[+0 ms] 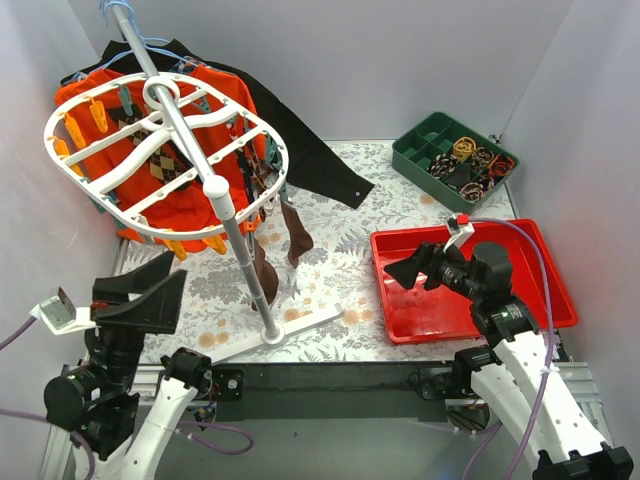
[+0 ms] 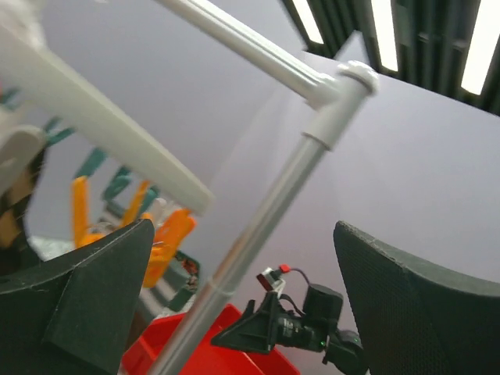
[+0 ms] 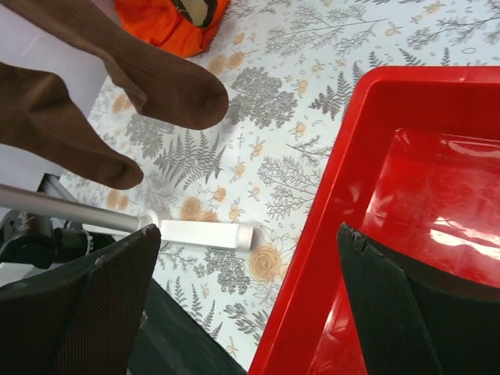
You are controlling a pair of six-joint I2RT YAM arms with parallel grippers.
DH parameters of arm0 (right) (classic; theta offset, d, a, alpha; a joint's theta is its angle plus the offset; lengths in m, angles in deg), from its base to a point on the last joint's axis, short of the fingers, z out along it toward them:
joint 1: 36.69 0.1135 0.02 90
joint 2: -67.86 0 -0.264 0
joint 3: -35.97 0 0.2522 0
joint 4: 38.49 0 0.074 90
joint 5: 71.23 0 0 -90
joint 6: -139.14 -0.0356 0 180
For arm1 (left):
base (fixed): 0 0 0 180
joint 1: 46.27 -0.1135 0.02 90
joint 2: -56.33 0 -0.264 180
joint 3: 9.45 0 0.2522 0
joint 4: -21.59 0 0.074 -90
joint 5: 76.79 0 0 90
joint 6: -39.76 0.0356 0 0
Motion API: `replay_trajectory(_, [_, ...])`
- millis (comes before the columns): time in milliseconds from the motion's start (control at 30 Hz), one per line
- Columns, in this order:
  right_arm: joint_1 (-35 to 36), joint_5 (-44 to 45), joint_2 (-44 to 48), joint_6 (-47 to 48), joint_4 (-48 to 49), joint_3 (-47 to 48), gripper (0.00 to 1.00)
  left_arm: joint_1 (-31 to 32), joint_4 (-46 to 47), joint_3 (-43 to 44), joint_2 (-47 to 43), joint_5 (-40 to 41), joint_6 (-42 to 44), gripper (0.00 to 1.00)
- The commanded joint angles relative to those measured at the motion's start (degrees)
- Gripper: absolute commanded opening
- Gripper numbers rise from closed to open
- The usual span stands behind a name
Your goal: Remove the socks clipped to the hanger
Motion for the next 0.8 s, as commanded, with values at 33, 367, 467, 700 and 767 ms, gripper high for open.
replay_trajectory(33, [-0.21,4.82,-3.87,7.01,-5.84,5.56,0.98,-0.40,-35.99,11.87,5.05,24.52,-7.41,0.98])
replay_trajectory(367, [-0.30,-10.70,-13.27,10.01,-1.11,12.15,0.98,1.17,-61.92,19.55,13.14,28.09,-13.83,0.98])
replay_trajectory(467, [-0.12,-15.37,-16.44,10.18,2.14,14.35,0.98,1.53,-65.38,18.06,14.64,26.52,-17.02,0.98])
replay_trajectory(700, [10.21,-15.05,-23.81,12.99,6.72,21.99,0.96,1.70,-56.53,9.72,11.66,13.01,-14.03,0.98])
replay_trajectory(767, [14.19,-13.56,-27.51,14.05,6.81,25.42,0.94,1.88,-51.54,6.30,11.48,9.57,-12.37,0.98])
